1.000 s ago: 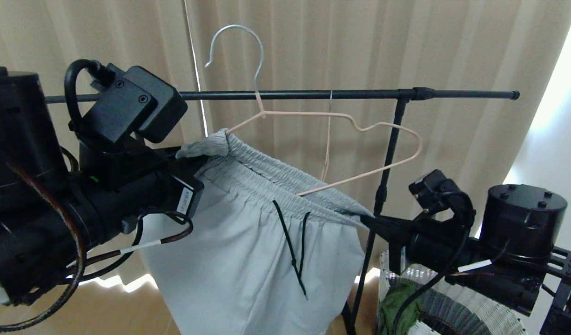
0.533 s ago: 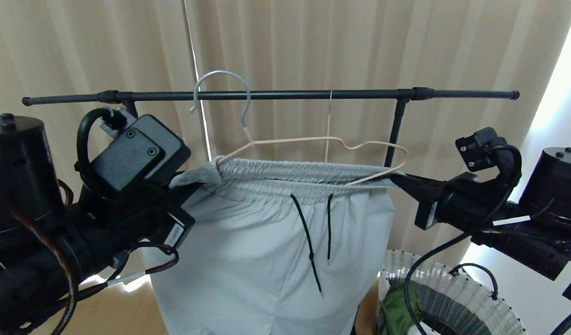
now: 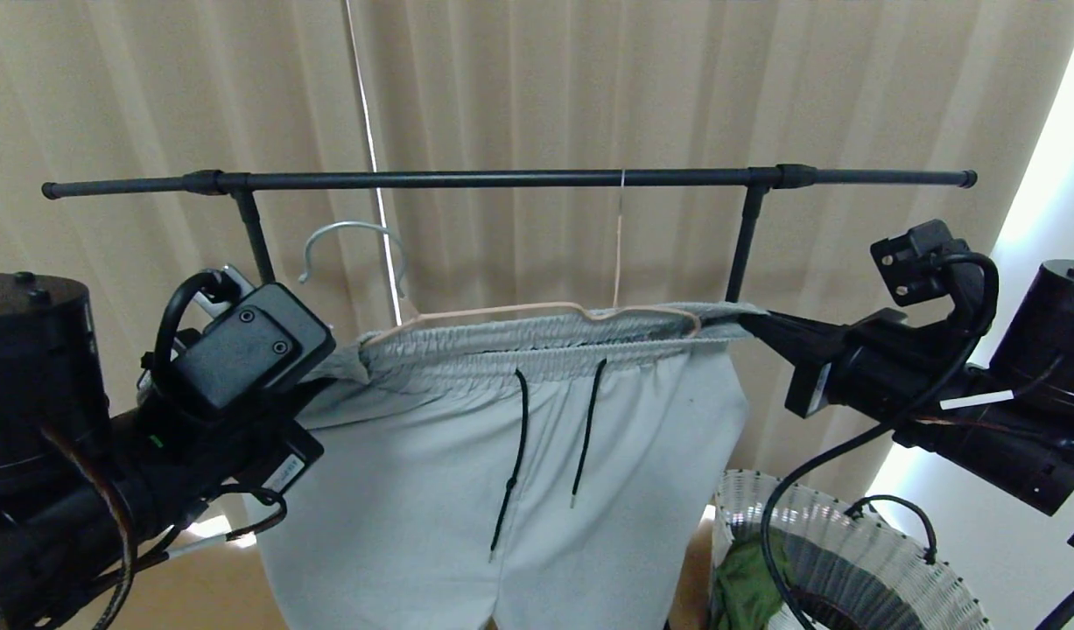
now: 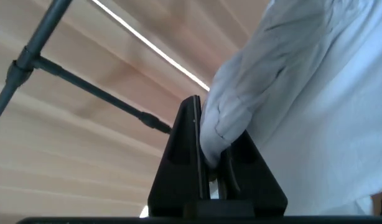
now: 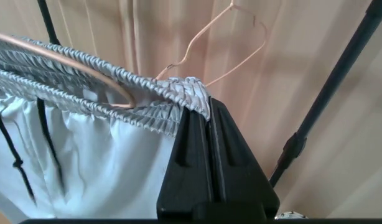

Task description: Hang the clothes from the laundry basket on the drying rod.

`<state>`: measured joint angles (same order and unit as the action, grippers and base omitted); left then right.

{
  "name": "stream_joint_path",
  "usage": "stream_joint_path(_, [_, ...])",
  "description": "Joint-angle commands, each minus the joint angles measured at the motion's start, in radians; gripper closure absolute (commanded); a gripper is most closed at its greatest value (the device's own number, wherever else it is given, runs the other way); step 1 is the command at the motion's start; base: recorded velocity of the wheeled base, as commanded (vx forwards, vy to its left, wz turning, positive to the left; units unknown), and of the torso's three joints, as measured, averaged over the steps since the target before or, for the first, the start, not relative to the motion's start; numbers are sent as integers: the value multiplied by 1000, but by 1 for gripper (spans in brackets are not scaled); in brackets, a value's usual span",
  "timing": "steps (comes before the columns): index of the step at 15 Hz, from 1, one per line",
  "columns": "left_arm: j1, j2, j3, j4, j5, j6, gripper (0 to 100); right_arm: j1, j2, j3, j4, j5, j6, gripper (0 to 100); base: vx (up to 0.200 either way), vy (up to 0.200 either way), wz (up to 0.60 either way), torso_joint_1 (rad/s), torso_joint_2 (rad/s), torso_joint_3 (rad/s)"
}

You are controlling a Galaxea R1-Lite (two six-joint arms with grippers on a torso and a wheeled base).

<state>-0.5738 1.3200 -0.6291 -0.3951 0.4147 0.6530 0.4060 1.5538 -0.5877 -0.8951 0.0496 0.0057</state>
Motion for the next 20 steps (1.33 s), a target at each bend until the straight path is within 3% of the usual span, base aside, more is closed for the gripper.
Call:
stream_joint_path(1, [3,10,3,1,3,8,100,40,-14,-3,16,0,0,100,0,0,0,0,0,0])
stream_joint_path(2, [5,19,6,2,1,54,100,88,-21,-35,62,0,-1,100,0,0,0,0,0,0])
stream_joint_path(4, [9,54,12,2,7,76,100,148,-32,-84,163,-4,-3,100,0,0,0,0,0,0])
stream_joint_path(10, [11,91,3,1,9,76,100,226,-38,-78,196,-4,-38,100,0,0,0,0,0,0])
stream_joint_path(11, [9,91,5,1,9,70,100,232,-40,-72,209,-4,-38,0,0,0,0,0,0,0])
stream_joint_path(15, [3,87,-3,-1,10,17,100,254,-58,-26,223,-7,-72,0,0,0,0,0,0,0])
stream_joint_path(18, [-40,84,-14,-2,10,-95,100,307,-52,26,220,-7,-113,0,0,0,0,0,0,0])
stream_joint_path(20, [-69,76,-17,-2,12,-142,100,315,-26,28,219,-7,-182,0,0,0,0,0,0,0])
